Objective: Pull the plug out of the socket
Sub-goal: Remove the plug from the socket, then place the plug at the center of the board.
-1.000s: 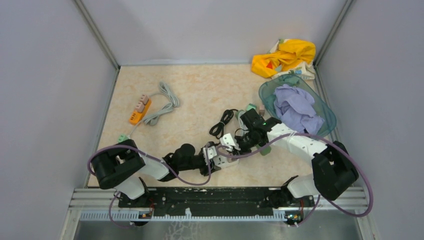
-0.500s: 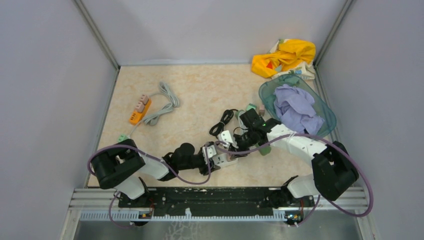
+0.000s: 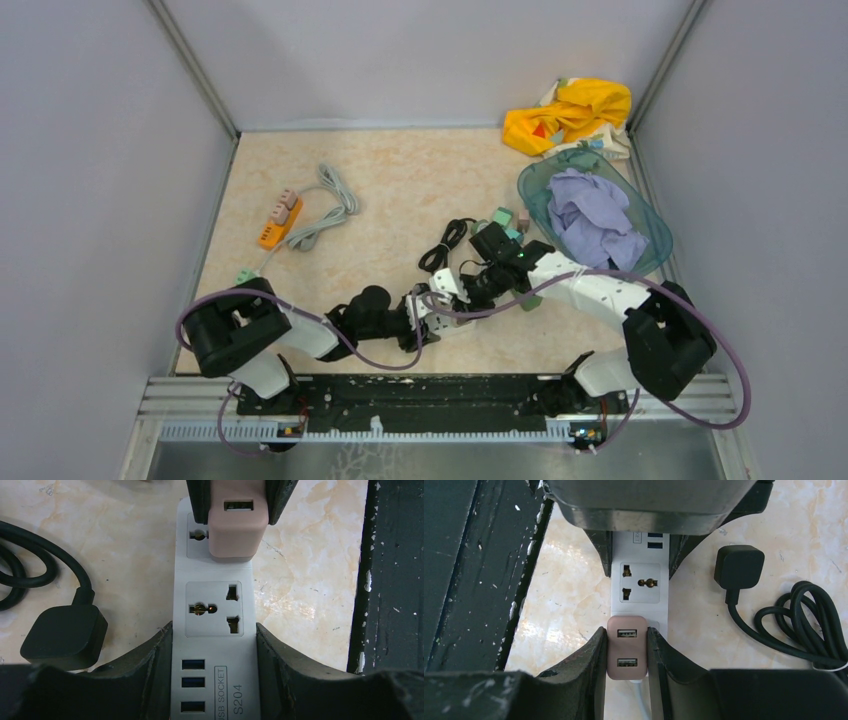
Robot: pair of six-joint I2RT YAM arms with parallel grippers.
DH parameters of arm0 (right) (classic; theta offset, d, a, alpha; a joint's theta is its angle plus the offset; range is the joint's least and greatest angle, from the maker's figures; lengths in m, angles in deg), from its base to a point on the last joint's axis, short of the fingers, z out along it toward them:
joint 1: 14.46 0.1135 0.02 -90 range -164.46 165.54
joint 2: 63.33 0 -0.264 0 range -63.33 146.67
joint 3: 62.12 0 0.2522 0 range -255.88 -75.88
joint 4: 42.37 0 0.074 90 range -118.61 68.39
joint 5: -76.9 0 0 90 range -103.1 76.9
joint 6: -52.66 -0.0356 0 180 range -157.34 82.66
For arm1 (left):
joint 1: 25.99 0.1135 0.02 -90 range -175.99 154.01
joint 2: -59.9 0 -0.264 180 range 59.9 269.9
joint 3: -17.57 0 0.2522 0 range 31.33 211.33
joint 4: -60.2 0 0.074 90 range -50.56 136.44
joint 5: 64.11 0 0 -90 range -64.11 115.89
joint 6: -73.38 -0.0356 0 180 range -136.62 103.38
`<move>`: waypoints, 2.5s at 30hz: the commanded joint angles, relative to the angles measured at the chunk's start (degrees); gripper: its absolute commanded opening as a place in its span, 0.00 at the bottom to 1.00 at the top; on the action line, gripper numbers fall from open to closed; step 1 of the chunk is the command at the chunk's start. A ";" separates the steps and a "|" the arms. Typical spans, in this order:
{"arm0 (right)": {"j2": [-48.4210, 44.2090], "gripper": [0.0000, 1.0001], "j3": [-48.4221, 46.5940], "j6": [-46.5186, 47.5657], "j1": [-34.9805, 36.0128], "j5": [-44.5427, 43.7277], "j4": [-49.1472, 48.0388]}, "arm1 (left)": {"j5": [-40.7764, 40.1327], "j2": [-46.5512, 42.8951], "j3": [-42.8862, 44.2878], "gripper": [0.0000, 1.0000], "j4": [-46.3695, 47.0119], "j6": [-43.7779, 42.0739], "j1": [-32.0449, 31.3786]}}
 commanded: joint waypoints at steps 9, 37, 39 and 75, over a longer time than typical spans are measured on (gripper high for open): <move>-3.10 0.00 -0.08 10.36 -7.91 11.70 4.49 | 0.51 0.59 -0.55 0.00 -0.94 -0.06 0.39; -5.85 0.00 -0.38 -26.47 -24.96 -19.03 -22.77 | -8.16 -3.83 3.59 0.46 -9.01 19.32 0.74; -5.14 0.01 1.40 -28.87 -25.29 -24.37 -27.16 | -8.45 -5.21 4.08 0.87 -9.69 20.98 0.71; -3.09 0.77 1.54 -34.85 -29.43 -25.98 -30.49 | -18.04 -9.44 79.59 1.00 -66.25 67.00 -7.79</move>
